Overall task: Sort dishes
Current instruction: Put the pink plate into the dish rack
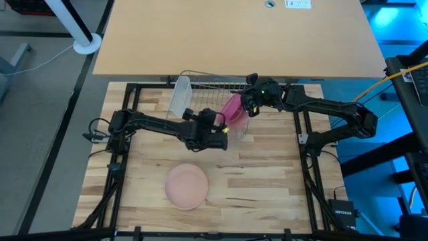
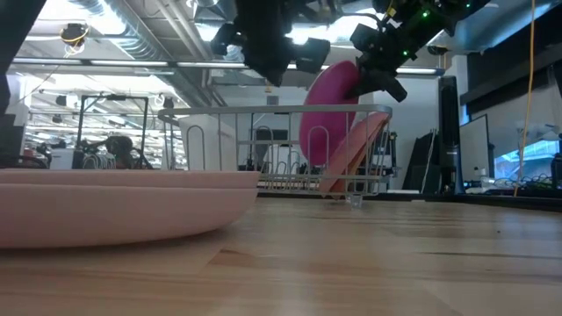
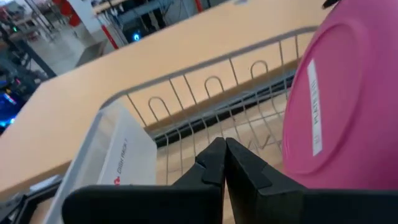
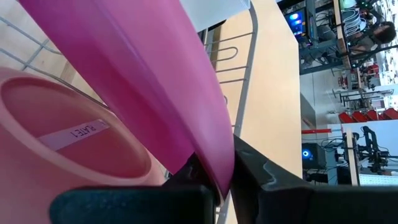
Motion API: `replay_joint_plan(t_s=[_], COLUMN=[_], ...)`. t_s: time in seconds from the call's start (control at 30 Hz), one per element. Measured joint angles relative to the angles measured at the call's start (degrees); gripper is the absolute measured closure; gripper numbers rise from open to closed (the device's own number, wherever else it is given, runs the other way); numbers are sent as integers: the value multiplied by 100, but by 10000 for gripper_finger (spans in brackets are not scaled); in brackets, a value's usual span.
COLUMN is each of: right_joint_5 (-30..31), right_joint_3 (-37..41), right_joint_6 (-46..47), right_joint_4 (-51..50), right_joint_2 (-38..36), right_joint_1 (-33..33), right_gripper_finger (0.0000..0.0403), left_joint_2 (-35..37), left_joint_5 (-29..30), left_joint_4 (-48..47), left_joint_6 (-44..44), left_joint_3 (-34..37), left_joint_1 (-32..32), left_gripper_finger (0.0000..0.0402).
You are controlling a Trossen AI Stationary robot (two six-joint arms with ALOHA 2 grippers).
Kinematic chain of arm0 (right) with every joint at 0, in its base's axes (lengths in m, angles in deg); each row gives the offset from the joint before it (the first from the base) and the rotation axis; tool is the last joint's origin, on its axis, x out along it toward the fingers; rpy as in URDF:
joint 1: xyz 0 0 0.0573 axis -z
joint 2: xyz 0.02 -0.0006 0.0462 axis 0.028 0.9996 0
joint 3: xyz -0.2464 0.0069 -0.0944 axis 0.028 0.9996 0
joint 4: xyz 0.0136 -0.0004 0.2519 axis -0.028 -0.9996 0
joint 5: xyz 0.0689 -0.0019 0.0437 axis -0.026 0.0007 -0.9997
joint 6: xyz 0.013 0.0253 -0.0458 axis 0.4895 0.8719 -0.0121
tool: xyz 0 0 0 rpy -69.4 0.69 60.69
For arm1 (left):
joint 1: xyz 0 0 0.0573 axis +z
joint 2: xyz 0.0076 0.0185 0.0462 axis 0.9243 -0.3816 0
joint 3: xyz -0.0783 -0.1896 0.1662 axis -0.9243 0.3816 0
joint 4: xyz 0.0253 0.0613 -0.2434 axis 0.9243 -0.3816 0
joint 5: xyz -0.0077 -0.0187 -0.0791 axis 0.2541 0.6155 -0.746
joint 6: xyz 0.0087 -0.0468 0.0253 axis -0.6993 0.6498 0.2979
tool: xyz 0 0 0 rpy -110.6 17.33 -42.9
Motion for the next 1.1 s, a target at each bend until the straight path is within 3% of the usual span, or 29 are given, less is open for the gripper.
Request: replay_joint_plan(t_s=[0.2, 0.47, 0.63, 0.73, 0.87, 1.1], right_joint_5=[-81, -195, -199, -199, -199, -203], right_joint_3=[0, 2, 2, 2, 2, 2], right_joint_6=[-13, -36, -123, -163, -166, -212], right_joint_4=[9, 17, 17, 17, 15, 14], right_joint_2=[0, 2, 2, 2, 2, 2], right_joint_1=[0, 0, 0, 0, 0, 0], right_gripper_finger=[377, 377, 377, 377, 377, 377], left_joint_2=[0, 0, 0, 0, 17, 31], left_joint_5=[-673, -830, -1316, -1281, -785, -1685], left_joint_4=[169, 1174, 1621, 1611, 1692, 1703], left_joint_6=[-591, -1853, -2495, -2637, -2667, -2787], left_joint_3=[0, 0, 0, 0, 0, 0], left_joint_1=[134, 78, 88, 108, 63, 101], left_gripper_finger=[401, 401, 401, 401, 401, 401])
